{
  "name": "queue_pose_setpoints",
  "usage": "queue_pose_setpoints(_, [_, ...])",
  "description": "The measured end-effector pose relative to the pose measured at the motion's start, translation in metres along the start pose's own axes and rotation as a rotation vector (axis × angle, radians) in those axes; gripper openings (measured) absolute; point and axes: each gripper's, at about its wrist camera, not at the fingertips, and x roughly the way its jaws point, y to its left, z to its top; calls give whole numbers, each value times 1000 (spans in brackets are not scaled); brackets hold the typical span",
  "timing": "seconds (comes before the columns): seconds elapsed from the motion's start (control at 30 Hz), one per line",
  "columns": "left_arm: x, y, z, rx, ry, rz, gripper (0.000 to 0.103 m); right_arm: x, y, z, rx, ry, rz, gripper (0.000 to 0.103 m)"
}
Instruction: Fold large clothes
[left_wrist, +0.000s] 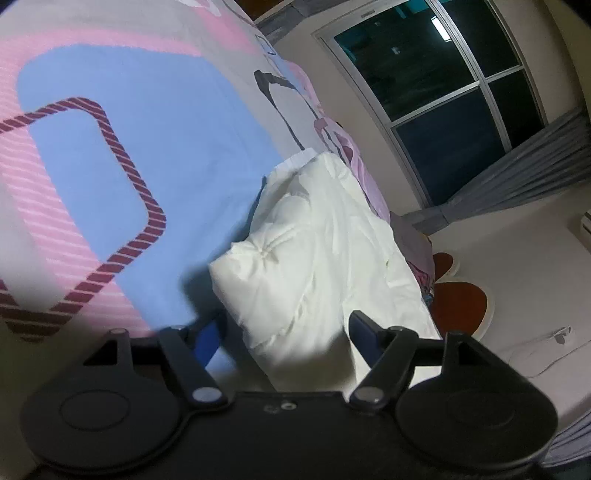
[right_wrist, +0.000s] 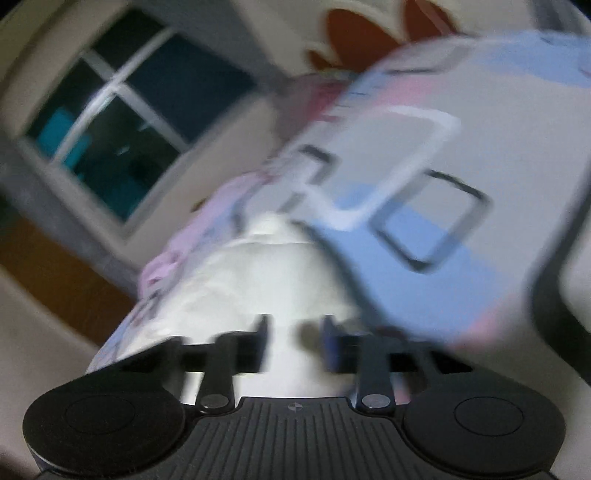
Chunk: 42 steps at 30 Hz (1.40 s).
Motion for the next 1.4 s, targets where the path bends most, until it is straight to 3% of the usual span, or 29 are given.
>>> queue_pose_setpoints(0.13, [15, -3, 5, -8, 0, -16, 68, 35, 74, -14, -200, 80, 84, 13])
queue_pose_setpoints(0.23, [31, -6, 15, -3, 12, -10, 58, 64, 117, -30, -292, 131, 128, 12])
queue_pose_setpoints(0.27, [33, -6, 17, -6, 12, -12, 55, 75, 128, -34, -319, 146, 130, 3])
queue_pose_setpoints(0.37, [34, -7, 16, 17, 20, -19, 42, 104, 147, -46, -335, 188, 121, 1])
queue_pose_setpoints(0.6, [27, -14, 20, 87, 32, -42, 32, 132, 143, -72, -380, 258, 44, 1])
queue_pose_setpoints(0.7, [22, -29, 21, 159, 19, -45, 31, 137, 135, -74, -367, 279, 8, 1])
queue_pose_setpoints(0.83, [23, -38, 25, 205, 33, -23, 31, 118, 139, -68, -348, 227, 16, 1])
queue_pose_setpoints(1.07, [19, -59, 25, 297, 26, -11, 30, 143, 130, -85, -340, 312, -35, 1])
queue_pose_setpoints(1.23, [5, -99, 14, 420, -29, 12, 30, 150, 121, -81, -338, 335, -15, 1])
queue_pose_setpoints(1.4, [-12, -171, -13, 618, -107, -16, 30, 149, 109, -69, -314, 363, 50, 1])
